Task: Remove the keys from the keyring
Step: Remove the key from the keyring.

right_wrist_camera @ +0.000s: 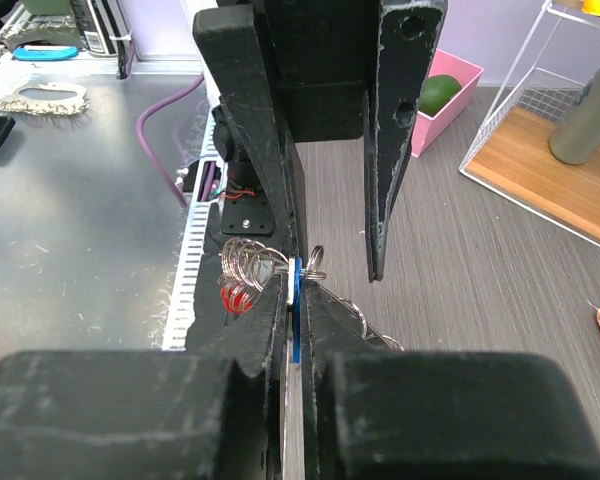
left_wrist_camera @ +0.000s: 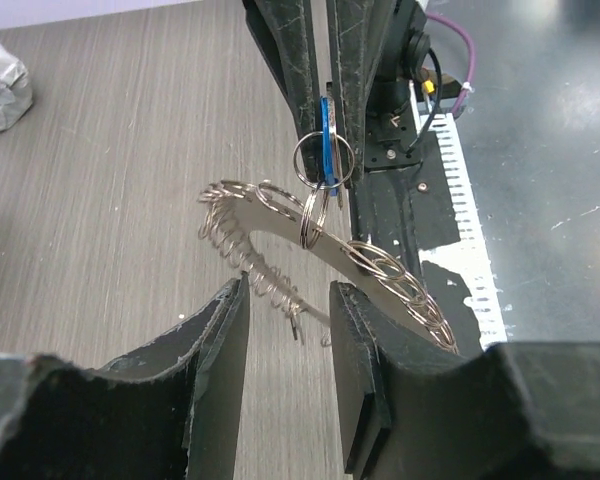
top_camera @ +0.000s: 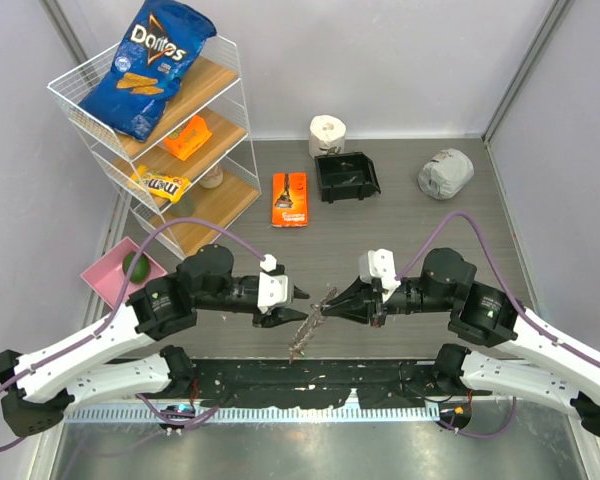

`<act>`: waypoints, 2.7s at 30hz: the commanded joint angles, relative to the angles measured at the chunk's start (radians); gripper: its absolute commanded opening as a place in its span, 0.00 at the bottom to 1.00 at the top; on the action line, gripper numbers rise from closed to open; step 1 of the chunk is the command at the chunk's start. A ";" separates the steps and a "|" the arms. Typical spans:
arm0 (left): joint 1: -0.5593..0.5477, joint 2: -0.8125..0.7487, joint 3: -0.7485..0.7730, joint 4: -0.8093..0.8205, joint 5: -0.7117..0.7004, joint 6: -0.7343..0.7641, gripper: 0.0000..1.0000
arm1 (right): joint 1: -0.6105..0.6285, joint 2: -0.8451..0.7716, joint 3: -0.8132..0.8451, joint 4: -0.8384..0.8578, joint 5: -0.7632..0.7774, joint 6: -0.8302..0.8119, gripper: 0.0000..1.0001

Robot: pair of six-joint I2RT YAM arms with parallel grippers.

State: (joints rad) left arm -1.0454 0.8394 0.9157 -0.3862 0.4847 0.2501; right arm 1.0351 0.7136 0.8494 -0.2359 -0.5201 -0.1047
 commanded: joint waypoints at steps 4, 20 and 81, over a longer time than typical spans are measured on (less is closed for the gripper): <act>0.030 -0.036 -0.002 0.152 0.129 0.020 0.39 | 0.006 0.001 0.066 0.024 -0.057 -0.023 0.05; 0.051 -0.007 -0.008 0.196 0.307 -0.029 0.37 | 0.006 -0.017 0.060 0.020 -0.081 -0.043 0.05; 0.042 0.023 -0.104 0.412 0.258 -0.193 0.57 | 0.006 -0.036 0.096 -0.103 -0.041 -0.095 0.05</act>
State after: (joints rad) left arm -0.9993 0.8646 0.8089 -0.0650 0.7506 0.0658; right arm 1.0378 0.6773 0.8867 -0.3920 -0.5430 -0.1871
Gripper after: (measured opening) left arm 0.548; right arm 0.094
